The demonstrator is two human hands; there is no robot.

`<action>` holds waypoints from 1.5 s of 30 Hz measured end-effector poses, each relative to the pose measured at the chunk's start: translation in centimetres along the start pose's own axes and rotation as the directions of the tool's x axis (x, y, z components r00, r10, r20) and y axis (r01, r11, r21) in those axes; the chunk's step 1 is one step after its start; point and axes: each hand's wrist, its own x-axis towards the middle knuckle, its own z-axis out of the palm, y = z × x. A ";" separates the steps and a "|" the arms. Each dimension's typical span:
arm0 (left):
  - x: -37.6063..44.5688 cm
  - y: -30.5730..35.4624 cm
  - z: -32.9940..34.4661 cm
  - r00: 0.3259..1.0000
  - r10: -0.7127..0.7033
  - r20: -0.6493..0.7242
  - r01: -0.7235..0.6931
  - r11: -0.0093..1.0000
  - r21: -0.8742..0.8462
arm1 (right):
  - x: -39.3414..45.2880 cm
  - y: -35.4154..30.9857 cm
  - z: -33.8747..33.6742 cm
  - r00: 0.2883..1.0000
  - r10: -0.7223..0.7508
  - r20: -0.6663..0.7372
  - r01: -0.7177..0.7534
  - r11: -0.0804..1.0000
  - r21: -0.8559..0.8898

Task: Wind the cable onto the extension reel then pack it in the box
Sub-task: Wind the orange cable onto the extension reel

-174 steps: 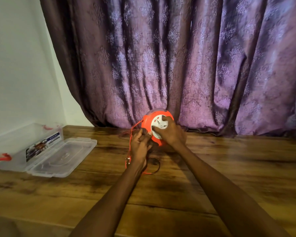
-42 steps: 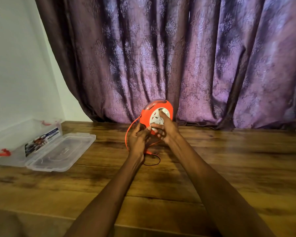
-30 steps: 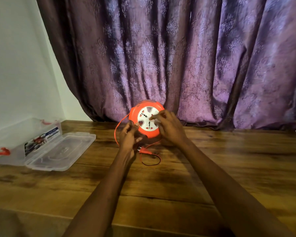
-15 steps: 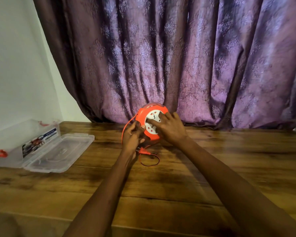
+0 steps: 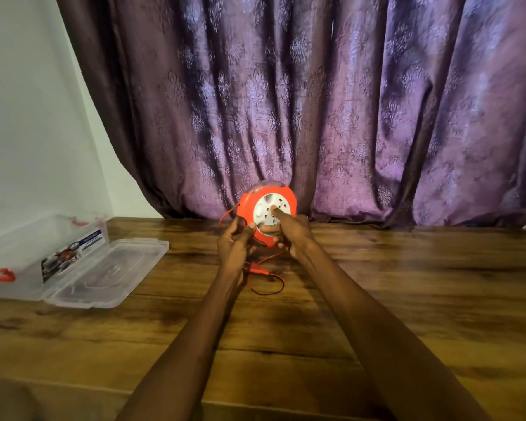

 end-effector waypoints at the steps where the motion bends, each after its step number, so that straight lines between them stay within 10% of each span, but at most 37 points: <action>1: 0.2 0.0 -0.2 1.000 -0.016 -0.017 0.016 1.000 -0.012 | 0.0 -0.1 -0.3 0.999 -0.045 0.017 0.046 0.996 -0.080; 4: 0.9 0.1 -1.0 0.995 -0.079 -0.060 0.076 0.996 -0.043 | 0.3 -0.3 -1.7 0.938 -0.345 0.000 0.267 0.726 -0.633; 7: 1.3 0.9 -1.8 0.989 -0.137 -0.061 0.138 0.990 0.007 | 1.0 -0.1 -3.7 0.564 -0.729 0.388 0.584 0.019 -0.812; 10: 1.6 1.3 -2.4 0.984 -0.174 -0.028 0.174 0.985 0.008 | 1.9 -1.0 -5.1 0.324 -0.557 0.765 0.651 -0.455 -0.607; 15: 1.7 0.7 -2.4 0.979 -0.205 0.020 0.202 0.975 0.092 | 2.2 -2.1 -5.5 0.244 -0.373 0.895 0.530 -0.722 -0.445; 21: 1.2 -0.2 -1.3 0.992 -0.123 0.019 0.121 0.989 0.089 | 2.0 -1.2 -5.5 0.364 -0.494 0.790 0.385 -0.693 -0.610; 23: 0.9 -0.3 -0.7 0.995 -0.096 0.005 0.096 0.992 0.081 | 1.6 -0.5 -4.4 0.512 -0.619 0.595 0.407 -0.435 -0.803; 26: 0.5 -0.6 -0.3 0.999 -0.046 0.019 0.045 0.996 0.077 | 1.0 0.2 -2.1 0.776 -0.627 0.070 0.280 0.244 -0.928; 29: 0.4 -0.9 0.0 1.000 -0.011 -0.009 0.011 0.998 0.055 | 0.7 -0.4 -0.6 0.978 -0.169 -0.125 0.120 0.937 -0.329; 31: 0.4 -1.1 0.0 1.000 -0.007 -0.029 0.009 0.998 0.062 | 1.3 0.2 -0.2 0.991 -0.053 -0.125 0.042 0.995 -0.088; 37: 1.1 -0.7 -1.0 0.997 -0.034 -0.074 0.033 0.999 -0.008 | 1.9 0.8 -1.4 0.952 -0.303 -0.037 0.243 0.827 -0.508; 41: 1.8 0.2 -1.9 0.995 -0.044 -0.094 0.041 0.998 -0.040 | 1.6 0.9 -3.4 0.629 -0.681 0.374 0.591 0.108 -0.799; 45: 2.4 0.7 -3.1 0.991 -0.098 -0.087 0.101 0.994 0.034 | 1.8 -1.0 -4.6 0.399 -0.450 0.799 0.687 -0.431 -0.586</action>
